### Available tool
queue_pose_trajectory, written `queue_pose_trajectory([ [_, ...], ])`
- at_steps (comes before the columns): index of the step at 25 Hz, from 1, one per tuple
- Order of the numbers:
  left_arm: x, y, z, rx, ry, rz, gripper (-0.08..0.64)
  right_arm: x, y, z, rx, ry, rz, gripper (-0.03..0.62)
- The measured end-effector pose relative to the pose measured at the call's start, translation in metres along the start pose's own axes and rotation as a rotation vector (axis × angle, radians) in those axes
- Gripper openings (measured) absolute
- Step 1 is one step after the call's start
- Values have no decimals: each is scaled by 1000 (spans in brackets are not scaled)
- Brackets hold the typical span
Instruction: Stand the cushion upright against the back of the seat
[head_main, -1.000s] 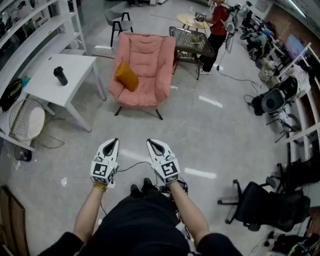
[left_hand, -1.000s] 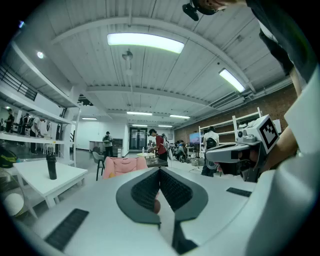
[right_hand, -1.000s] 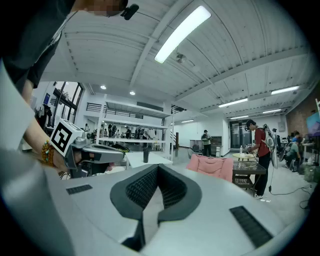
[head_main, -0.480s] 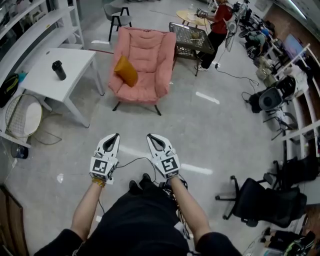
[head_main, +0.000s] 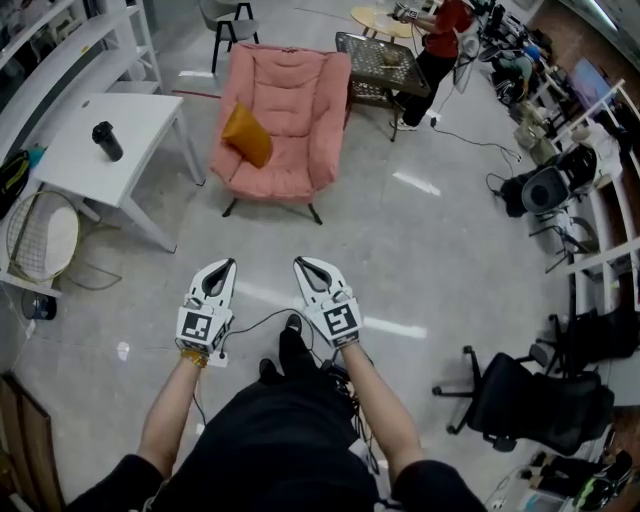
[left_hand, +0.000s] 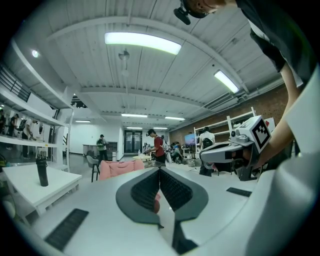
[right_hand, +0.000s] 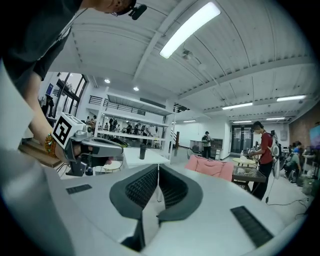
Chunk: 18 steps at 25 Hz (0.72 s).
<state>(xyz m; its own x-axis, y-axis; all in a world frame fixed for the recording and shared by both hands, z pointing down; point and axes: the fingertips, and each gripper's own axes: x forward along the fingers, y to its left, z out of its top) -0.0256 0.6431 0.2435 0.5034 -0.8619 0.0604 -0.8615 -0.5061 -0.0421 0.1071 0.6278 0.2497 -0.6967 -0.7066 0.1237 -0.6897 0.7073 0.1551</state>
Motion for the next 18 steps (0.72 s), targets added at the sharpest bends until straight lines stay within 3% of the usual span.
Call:
queue_pose_trajectory([
  [18,166,48,-13,32,112,73,14,95,-156,-34,42,-10,74,17],
])
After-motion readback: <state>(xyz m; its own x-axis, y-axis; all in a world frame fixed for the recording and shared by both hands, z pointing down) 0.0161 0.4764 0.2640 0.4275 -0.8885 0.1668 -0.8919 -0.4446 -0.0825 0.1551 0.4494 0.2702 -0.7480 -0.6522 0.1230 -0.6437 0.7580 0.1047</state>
